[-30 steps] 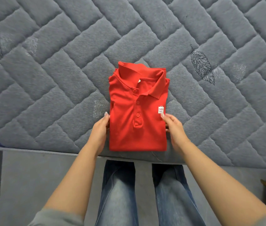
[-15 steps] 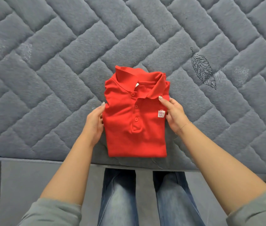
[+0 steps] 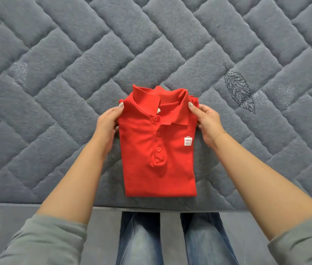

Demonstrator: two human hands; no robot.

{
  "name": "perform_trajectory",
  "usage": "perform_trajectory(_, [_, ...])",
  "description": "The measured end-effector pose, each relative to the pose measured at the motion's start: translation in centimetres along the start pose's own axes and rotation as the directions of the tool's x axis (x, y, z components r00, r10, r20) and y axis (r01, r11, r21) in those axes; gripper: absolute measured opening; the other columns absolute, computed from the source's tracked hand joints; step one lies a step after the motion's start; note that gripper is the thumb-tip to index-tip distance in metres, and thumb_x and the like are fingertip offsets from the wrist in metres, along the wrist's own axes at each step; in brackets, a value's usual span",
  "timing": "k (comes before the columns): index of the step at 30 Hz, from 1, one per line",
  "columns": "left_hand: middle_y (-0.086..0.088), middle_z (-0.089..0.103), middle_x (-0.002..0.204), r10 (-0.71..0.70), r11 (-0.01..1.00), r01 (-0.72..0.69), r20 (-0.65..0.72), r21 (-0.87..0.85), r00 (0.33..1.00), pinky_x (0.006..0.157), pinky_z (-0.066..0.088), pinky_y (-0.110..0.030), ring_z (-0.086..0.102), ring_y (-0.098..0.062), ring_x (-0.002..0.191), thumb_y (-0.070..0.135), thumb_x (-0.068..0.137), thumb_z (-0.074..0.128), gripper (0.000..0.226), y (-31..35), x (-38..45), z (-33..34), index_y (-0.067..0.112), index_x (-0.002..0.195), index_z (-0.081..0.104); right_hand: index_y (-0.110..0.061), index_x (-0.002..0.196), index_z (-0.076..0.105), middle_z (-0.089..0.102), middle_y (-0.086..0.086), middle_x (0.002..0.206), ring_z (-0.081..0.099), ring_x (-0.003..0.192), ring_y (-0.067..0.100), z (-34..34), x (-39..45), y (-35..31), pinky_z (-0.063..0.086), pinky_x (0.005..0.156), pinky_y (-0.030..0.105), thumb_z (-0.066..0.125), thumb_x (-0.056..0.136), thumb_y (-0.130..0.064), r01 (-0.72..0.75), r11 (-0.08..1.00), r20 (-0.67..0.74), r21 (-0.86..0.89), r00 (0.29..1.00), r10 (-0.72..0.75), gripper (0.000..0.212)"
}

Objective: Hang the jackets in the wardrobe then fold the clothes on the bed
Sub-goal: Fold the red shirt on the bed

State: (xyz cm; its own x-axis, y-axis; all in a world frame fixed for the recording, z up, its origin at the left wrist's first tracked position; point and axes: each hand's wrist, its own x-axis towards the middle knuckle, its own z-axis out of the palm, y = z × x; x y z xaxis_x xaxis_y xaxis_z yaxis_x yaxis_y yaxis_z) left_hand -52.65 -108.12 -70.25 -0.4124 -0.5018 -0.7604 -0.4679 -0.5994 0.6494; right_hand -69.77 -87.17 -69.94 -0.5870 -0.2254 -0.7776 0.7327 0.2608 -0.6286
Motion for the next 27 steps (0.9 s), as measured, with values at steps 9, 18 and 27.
perform_trajectory(9, [0.003, 0.063, 0.083, 0.147, 0.978, -0.123, -0.138, 0.17, 0.979, 0.066, 0.044, -0.016, 0.056, -0.002, 0.067, 0.004, 0.097, 0.055, 0.014, 1.2, 0.7, 1.4, 0.01, 0.109, 0.055, -0.006, 0.098, 0.061, 0.069, -0.003, 0.073, 0.063, 0.065, 0.004, 0.8, 0.3, -0.7, 0.051, 0.066, 0.018, 0.068, 0.089, -0.005, 0.076, 0.997, -0.087, 0.011, 0.993, -0.075, 0.012])
perform_trajectory(18, [-0.011, 0.063, 0.102, 0.358, 0.57, -0.11, -0.126, 0.815, 0.925, 0.087, 0.044, -0.041, 0.06, -0.033, 0.101, 0.063, 0.084, 0.06, 0.055, 5.3, 0.2, 7.0, 0.01, 0.097, 0.055, -0.01, 0.106, 0.063, 0.055, 0.008, 0.104, 0.056, 0.094, 0.02, 1.5, 0.8, -3.2, 0.045, 0.089, 0.038, 0.069, 0.087, -0.028, 0.442, 0.514, 0.095, -0.735, 0.818, -0.567, 0.027])
perform_trajectory(27, [-0.024, 0.036, 0.141, 0.048, 0.613, 0.234, -0.331, 0.755, 0.942, 0.106, 0.036, -0.041, 0.044, -0.04, 0.129, 0.035, 0.083, 0.064, 0.07, 5.3, 2.8, 10.6, 0.001, 0.136, 0.033, -0.012, 0.096, 0.061, 0.061, 0.008, 0.096, 0.058, 0.089, 0.022, 3.5, 1.4, -3.3, 0.044, 0.08, 0.037, 0.07, 0.086, -0.031, 0.331, 0.521, 0.046, -0.787, 0.873, -0.486, 0.022])
